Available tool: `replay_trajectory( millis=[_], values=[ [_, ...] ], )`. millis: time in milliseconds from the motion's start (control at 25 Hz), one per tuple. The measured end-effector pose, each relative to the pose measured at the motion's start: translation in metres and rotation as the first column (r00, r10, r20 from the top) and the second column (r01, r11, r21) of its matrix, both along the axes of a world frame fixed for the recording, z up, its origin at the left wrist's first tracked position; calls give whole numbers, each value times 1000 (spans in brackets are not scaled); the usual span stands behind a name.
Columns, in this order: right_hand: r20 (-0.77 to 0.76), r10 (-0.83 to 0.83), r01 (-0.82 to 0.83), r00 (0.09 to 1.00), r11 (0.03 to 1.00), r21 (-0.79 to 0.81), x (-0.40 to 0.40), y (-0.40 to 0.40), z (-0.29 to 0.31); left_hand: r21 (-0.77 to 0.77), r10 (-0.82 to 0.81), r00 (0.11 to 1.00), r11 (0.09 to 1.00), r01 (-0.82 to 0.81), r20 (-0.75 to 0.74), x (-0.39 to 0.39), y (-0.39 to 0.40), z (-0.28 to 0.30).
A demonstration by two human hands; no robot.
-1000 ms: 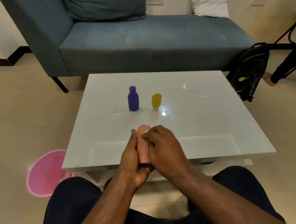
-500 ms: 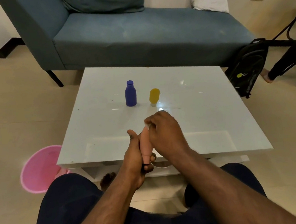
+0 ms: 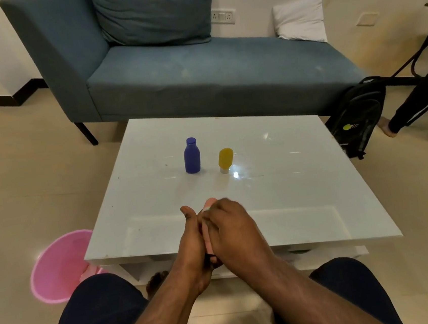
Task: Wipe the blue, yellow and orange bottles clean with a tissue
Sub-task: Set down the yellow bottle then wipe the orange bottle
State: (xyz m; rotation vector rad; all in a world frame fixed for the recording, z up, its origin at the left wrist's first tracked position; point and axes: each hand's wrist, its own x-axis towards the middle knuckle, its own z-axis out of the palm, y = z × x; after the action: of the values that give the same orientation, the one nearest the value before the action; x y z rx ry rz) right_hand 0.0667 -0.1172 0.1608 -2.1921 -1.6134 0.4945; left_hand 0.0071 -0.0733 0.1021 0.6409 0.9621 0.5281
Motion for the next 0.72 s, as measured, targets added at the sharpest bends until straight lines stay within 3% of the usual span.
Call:
replay_trajectory(
  millis=[80, 200, 280, 400, 560, 720],
  values=[
    [-131, -3, 8, 991, 999, 38, 18, 5, -3, 21, 14, 1000, 1000, -14, -3, 1, 1, 3],
    [-21, -53, 56, 998, 981, 186, 47, 19, 3, 20, 34, 999, 999, -34, -6, 5, 0, 9],
    [-2, 0, 1, 1000, 966, 260, 36, 15, 2, 12, 35, 999, 999, -35, -2, 6, 5, 12],
    [-1, 122, -118, 993, 965, 233, 26, -2, -5, -10, 53, 999, 999, -53, 12, 5, 12, 15],
    [9, -37, 34, 999, 969, 245, 40, 20, 4, 17, 34, 999, 999, -34, -31, 11, 7, 16],
    [61, 129, -140, 990, 959, 248, 22, -1, 0, -25, 58, 998, 998, -57, 33, 6, 13, 14]
  ],
)
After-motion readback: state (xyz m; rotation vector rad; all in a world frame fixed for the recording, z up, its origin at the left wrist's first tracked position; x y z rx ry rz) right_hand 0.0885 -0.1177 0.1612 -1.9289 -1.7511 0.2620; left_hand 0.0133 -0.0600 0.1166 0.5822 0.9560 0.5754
